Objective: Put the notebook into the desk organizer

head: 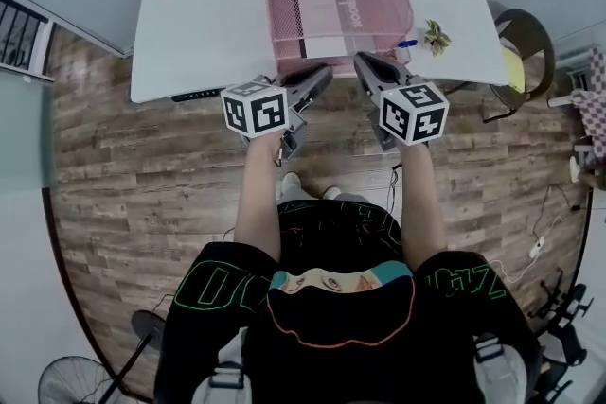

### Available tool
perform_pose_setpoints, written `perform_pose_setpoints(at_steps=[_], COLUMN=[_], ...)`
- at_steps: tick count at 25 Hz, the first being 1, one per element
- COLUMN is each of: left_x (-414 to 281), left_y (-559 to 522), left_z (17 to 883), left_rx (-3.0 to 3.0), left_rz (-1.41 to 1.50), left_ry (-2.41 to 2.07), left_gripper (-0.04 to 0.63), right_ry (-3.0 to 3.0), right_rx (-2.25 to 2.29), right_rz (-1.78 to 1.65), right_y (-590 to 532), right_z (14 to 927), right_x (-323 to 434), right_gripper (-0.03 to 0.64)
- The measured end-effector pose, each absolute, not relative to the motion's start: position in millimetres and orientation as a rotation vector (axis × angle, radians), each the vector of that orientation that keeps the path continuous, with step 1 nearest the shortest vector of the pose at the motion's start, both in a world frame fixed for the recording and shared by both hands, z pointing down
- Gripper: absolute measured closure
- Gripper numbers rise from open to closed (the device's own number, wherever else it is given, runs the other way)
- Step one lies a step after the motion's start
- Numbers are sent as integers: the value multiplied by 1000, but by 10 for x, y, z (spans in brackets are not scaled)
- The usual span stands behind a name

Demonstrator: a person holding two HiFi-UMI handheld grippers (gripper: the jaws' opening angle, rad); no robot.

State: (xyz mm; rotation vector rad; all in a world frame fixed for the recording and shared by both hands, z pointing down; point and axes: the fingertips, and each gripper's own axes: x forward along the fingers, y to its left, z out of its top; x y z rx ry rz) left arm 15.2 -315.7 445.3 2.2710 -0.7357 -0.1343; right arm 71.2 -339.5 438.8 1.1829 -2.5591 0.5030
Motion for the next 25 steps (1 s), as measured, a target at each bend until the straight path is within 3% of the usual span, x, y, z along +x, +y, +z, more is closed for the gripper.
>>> perform_pose_setpoints(at_steps=[4,14,25], left_x=[90,8,-148], left_y=[-3116,-3001,-3062], left_z=[4246,3766,3060], left_rx=[2337,2520,2599], left_rz=[-204,-196,-285], left_ry=[-733,-948,-1384], left_gripper=[601,601,600], right_ry=[-2545,-2701,-2856], right_rx=[1224,1212,1239], right_rz=[470,445,54], right_y=[-3468,-3349,-3263], right_z=[4392,3998,3016], right_x=[691,799,1031], right_gripper=[614,614,615])
